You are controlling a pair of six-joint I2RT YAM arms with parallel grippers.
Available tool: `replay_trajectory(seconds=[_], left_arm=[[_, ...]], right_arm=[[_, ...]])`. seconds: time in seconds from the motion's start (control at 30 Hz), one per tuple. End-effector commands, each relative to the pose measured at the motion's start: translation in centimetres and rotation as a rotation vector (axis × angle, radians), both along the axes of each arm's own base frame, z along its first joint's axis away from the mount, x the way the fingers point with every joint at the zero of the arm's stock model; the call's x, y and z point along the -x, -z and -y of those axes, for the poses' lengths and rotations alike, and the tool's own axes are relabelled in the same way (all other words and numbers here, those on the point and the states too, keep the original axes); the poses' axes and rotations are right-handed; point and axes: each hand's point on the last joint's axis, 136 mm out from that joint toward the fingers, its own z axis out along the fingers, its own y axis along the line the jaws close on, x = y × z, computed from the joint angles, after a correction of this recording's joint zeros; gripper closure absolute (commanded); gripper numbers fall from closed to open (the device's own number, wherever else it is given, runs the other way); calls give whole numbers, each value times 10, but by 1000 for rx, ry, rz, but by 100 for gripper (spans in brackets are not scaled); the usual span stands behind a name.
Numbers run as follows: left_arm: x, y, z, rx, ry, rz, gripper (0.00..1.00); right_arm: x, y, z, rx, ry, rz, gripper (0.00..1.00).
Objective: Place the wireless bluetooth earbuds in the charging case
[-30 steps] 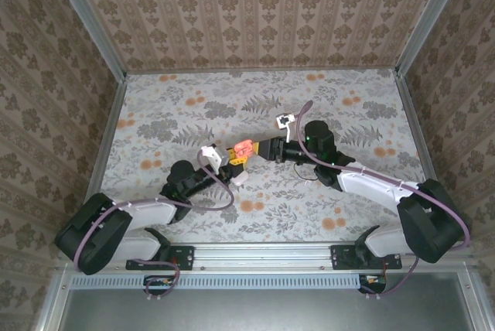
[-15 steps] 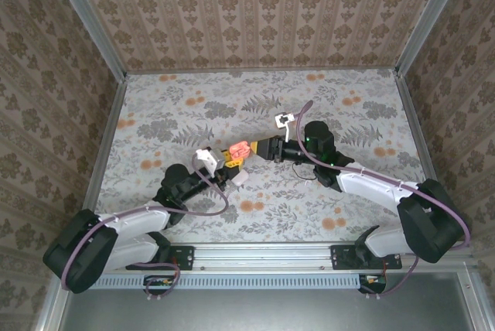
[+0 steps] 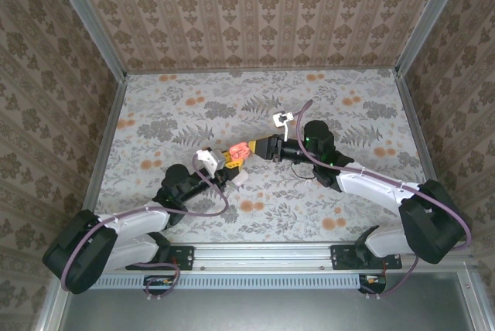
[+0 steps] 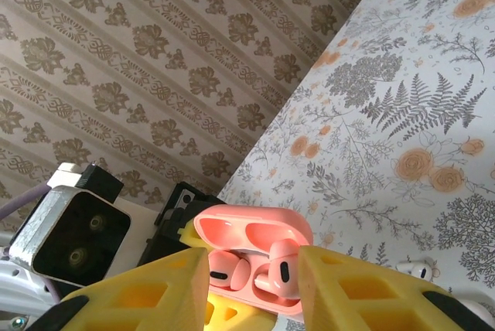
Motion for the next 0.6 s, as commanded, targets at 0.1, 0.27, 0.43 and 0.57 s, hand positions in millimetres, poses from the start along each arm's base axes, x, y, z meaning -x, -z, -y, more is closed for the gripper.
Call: replay_trajectory(seconds=[0.1, 0.27, 0.43, 0.57], left_arm=[[0, -10, -4, 15, -11, 43, 83], [1, -11, -4, 15, -10, 45, 83], [0, -12, -4, 15, -10, 45, 83], [0, -12, -4, 14, -9, 44, 83]], right_arm=[[-1, -14, -9, -23, -22, 29, 64], [-1, -12, -13, -21, -34, 24, 66], [1, -16, -15, -27, -45, 31, 69], [2, -18, -17, -32, -52, 36, 70]])
